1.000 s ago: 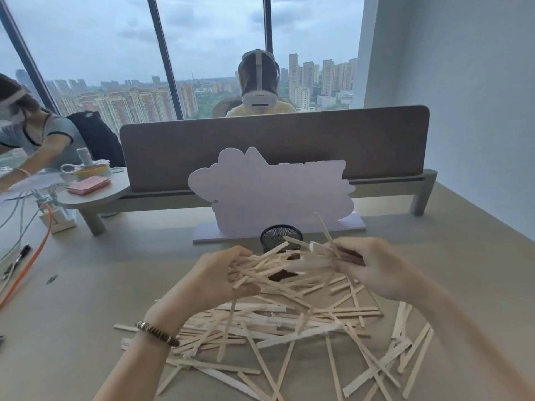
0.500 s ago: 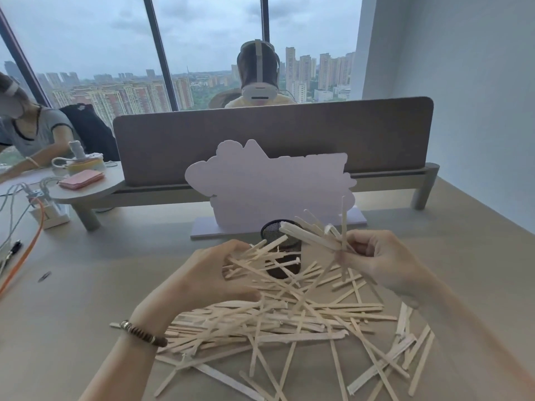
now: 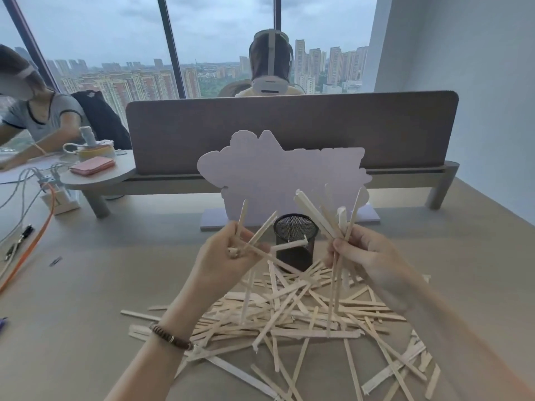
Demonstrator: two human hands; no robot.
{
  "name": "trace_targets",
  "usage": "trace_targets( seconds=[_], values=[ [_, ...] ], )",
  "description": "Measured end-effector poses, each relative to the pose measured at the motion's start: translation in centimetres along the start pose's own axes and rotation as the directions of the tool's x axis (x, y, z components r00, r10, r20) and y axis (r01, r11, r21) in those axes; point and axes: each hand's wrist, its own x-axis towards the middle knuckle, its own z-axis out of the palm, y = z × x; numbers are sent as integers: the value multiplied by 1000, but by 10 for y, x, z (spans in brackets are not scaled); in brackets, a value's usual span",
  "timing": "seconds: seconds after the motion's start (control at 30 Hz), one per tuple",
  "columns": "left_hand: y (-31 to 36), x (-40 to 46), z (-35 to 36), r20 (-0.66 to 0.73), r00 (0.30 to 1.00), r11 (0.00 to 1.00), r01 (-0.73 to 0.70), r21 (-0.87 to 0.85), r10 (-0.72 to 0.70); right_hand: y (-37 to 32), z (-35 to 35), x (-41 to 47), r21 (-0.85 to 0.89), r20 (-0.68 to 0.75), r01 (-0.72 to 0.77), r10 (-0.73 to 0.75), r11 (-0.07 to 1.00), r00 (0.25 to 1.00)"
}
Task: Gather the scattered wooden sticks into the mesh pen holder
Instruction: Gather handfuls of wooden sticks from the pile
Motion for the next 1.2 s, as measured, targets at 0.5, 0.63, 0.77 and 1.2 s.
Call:
trace_targets(
  seconds=[0.5, 0.63, 0.77, 1.2],
  values=[
    [-4, -6, 12, -60, 995, 985, 69, -159, -80, 6, 30, 1, 198, -120, 36, -12, 980, 993],
    [-8, -10, 19, 22, 998, 995, 60, -74, -59, 6, 30, -1, 221, -198, 71, -27, 973, 980],
    [-17, -11, 25, 25, 999, 996, 39, -76, -38, 5, 28, -2, 249, -191, 74, -26, 966, 981],
    [-5, -10, 28, -263, 964, 905, -71, -419, -47, -1, 34, -10, 189, -169, 124, -92, 974, 981]
  ],
)
